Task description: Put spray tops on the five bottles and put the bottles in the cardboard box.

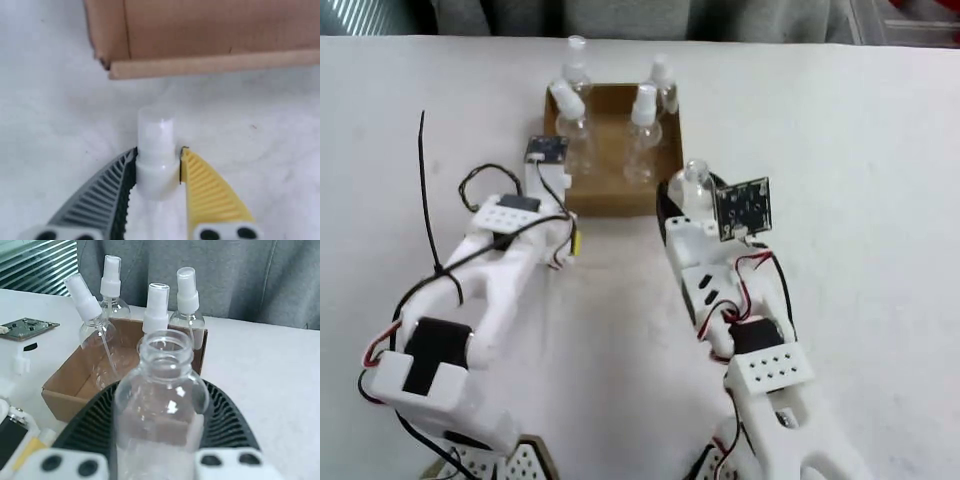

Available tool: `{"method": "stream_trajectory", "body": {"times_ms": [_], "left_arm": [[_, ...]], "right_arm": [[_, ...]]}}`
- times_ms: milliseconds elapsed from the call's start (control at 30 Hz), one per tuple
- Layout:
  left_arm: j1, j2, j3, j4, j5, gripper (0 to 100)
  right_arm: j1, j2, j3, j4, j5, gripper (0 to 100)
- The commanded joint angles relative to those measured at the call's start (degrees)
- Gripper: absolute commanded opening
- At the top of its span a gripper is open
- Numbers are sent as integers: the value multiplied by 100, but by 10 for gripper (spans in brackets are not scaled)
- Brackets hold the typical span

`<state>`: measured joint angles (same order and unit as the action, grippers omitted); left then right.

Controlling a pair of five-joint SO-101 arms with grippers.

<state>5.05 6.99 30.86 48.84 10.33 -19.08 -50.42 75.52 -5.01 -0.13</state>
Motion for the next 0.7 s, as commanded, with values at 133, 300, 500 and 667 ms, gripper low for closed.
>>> {"method": "stream_trajectory", "body": {"times_ms": [133, 300, 500, 667], "left_arm": [[-66, -57, -281, -97, -79, 62], [-66, -57, -281, -97, -79, 62], [-66, -75, -211, -97, -79, 61], [-136, -541, 9, -167, -70, 62]], "right_arm": [[-365, -154, 615, -1358, -18, 21], [-505, -154, 914, -1727, -35, 21], [-523, 66, 870, -1745, -44, 21], [-541, 1323, 440, -2202, -738, 21]]}}
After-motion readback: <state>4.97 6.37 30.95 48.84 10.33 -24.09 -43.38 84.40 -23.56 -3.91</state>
